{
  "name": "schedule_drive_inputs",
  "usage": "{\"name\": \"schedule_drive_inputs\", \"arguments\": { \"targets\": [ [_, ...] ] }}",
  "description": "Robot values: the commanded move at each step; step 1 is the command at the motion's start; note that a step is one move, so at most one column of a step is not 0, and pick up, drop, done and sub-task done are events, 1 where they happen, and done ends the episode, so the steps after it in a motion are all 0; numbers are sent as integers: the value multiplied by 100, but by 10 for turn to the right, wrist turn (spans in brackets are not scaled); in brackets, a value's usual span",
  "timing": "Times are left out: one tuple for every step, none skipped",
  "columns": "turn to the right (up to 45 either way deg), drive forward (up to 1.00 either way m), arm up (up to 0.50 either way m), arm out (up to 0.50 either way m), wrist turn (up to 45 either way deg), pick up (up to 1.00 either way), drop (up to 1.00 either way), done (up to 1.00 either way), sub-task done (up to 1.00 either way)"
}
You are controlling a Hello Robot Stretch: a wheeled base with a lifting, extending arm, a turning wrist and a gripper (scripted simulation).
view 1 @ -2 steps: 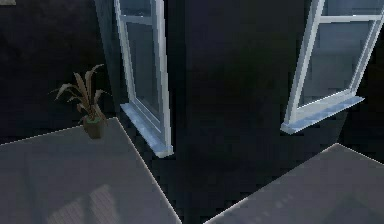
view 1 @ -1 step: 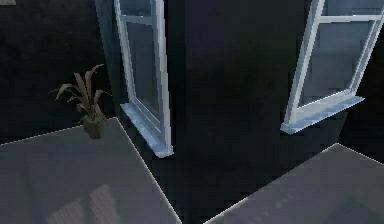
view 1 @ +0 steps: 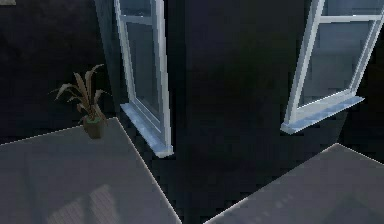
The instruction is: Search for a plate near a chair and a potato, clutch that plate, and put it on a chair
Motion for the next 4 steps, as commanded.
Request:
{"name": "schedule_drive_inputs", "arguments": {
  "targets": [
    [0,0,0,0,-450,0,0,0,0],
    [0,0,0,0,-450,0,0,0,0],
    [0,0,0,0,-120,0,0,0,0],
    [0,0,0,-28,0,0,0,0,0]
  ]
}}
